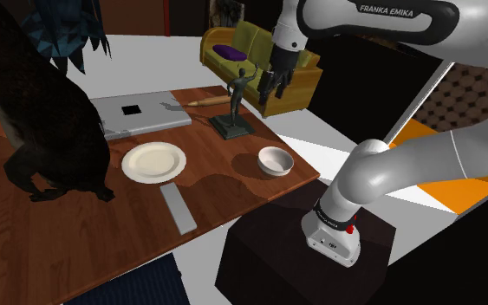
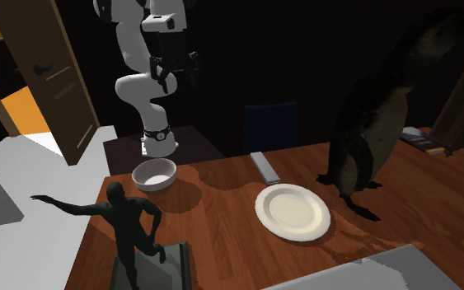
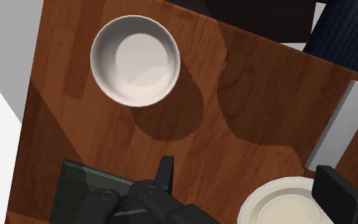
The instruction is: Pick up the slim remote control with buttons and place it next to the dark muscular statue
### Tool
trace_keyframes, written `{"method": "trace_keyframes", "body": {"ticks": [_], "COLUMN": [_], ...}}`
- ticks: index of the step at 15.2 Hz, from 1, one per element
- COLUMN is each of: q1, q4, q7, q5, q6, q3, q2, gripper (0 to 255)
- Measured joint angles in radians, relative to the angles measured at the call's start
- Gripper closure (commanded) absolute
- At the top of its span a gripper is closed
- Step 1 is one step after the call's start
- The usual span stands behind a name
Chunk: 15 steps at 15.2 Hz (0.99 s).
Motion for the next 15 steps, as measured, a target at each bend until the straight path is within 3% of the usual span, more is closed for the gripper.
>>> {"method": "trace_keyframes", "body": {"ticks": [7, 15], "q1": [0.042, 0.078], "q4": [-0.108, -0.147], "q7": [0.129, 0.28], "q5": [0.068, 0.117], "q6": [0.185, 0.428], "q3": [0.116, 0.255], "q2": [0.078, 0.279], "gripper": [0, 0]}}
